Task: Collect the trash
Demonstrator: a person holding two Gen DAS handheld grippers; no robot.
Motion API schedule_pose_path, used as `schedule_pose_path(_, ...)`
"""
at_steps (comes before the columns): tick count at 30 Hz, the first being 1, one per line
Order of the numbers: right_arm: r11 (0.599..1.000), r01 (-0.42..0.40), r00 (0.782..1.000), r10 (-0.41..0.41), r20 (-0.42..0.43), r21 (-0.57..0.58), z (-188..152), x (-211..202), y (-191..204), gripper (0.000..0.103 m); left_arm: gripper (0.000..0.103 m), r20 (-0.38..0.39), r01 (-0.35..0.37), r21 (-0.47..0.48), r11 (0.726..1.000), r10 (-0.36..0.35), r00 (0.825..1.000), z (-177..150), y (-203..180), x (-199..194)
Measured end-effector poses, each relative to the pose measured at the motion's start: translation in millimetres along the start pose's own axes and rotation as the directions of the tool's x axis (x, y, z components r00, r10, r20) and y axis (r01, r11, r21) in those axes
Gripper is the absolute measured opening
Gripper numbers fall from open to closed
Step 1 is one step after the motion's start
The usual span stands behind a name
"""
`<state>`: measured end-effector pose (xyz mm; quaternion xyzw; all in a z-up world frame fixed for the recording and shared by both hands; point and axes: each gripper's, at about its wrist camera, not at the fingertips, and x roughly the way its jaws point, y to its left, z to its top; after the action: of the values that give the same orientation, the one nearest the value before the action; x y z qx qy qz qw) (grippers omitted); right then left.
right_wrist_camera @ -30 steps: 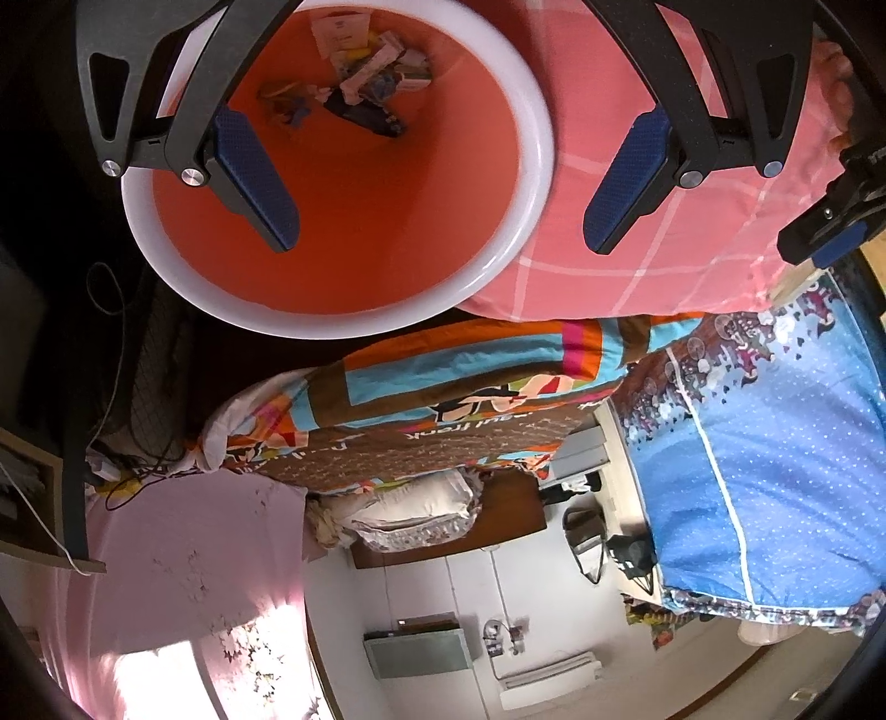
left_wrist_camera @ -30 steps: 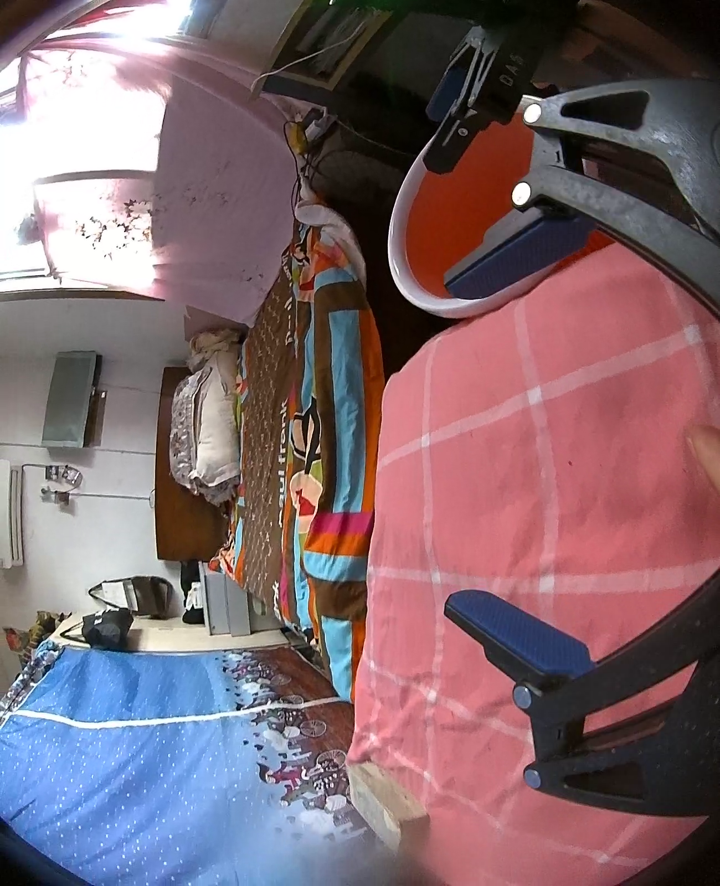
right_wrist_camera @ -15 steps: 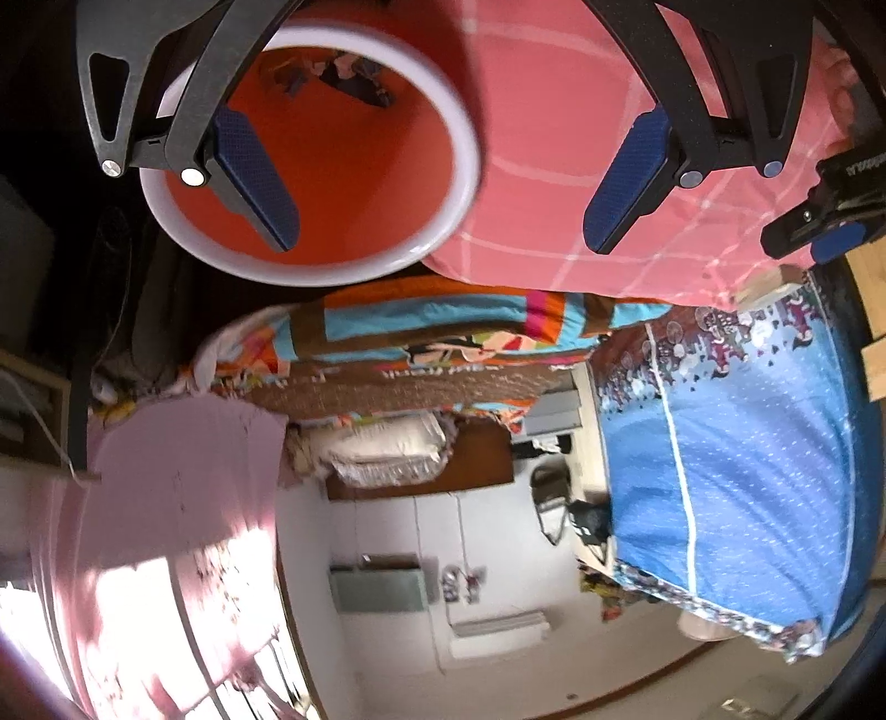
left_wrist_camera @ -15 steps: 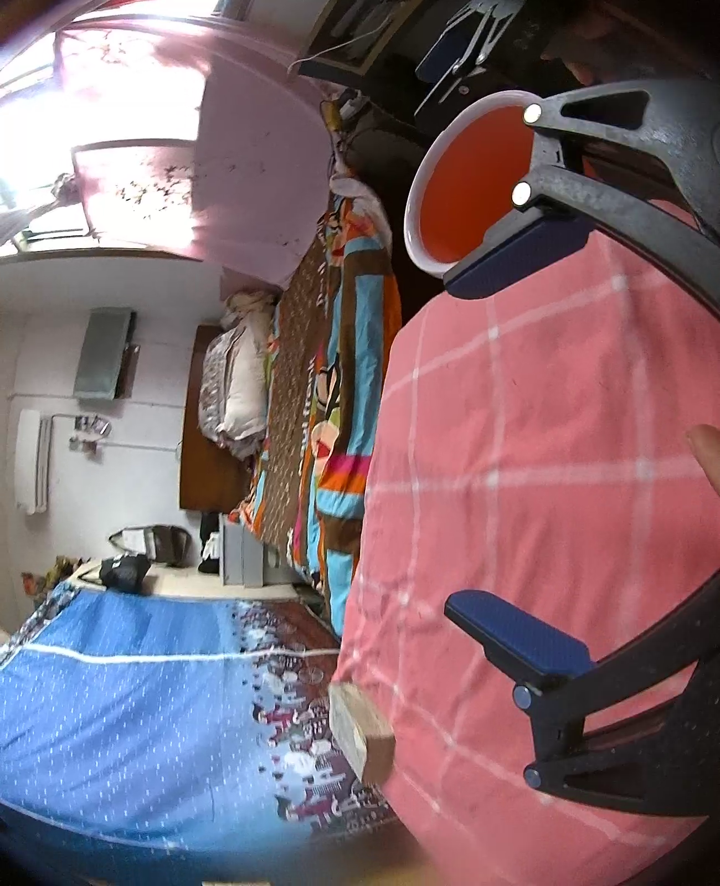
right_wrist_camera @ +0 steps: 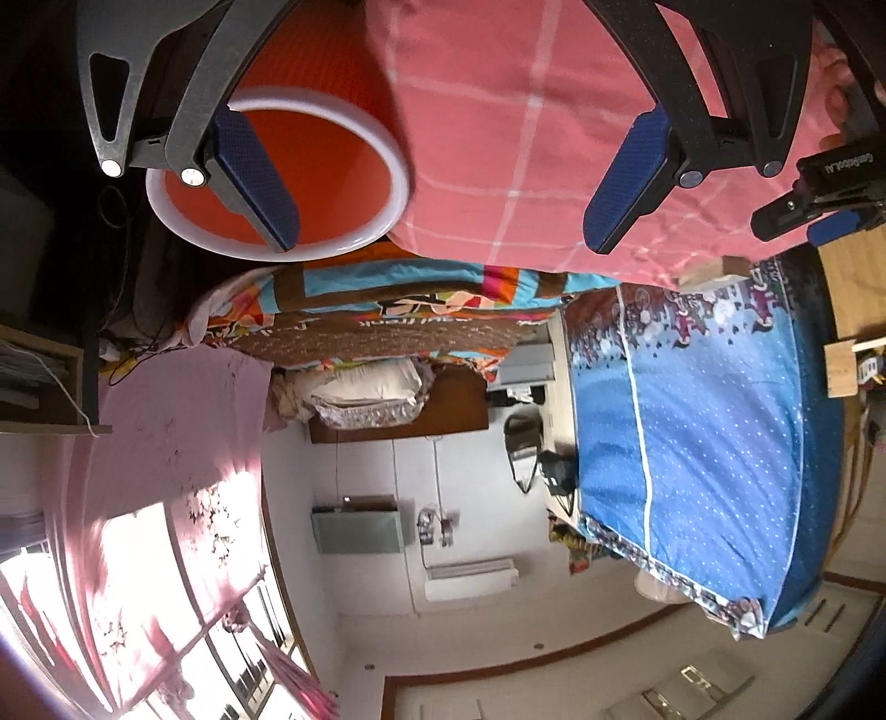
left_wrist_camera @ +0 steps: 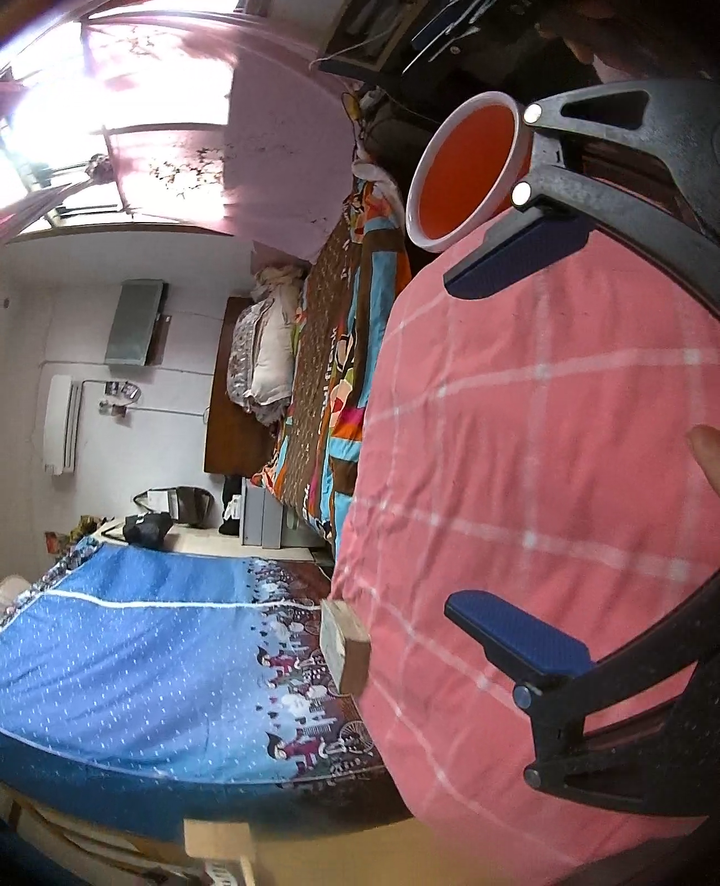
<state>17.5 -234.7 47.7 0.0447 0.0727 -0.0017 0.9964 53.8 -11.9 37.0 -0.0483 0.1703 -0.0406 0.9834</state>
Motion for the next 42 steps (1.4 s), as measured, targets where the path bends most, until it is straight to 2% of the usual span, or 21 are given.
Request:
schedule_pose_path(13, 1.000, -0.008, 0.998, 0.008, 0.070, -0.003, -35.3, -50.3, 19.9, 0.103, 0.103, 0.048, -0.046, 0.029, 0.999, 0.045, 0.998, -35.9, 21.1, -41.9)
schedule_pose_path(24, 1.000, -0.013, 0.998, 0.013, 0.068, -0.010, -49.6, -57.6, 17.4, 0.103, 0.103, 0.078, -0.060, 0.067, 0.996, 0.054, 0.995, -46.8, 20.2, -53.9)
schedule_pose_path(42, 1.000, -0.009, 0.999, 0.009, 0.040, 0.010, -54.2, -57.2, 11.9, 0.103, 0.103, 0.093, -0.063, 0.086, 0.994, 0.055, 0.994, -46.5, 13.7, -57.3)
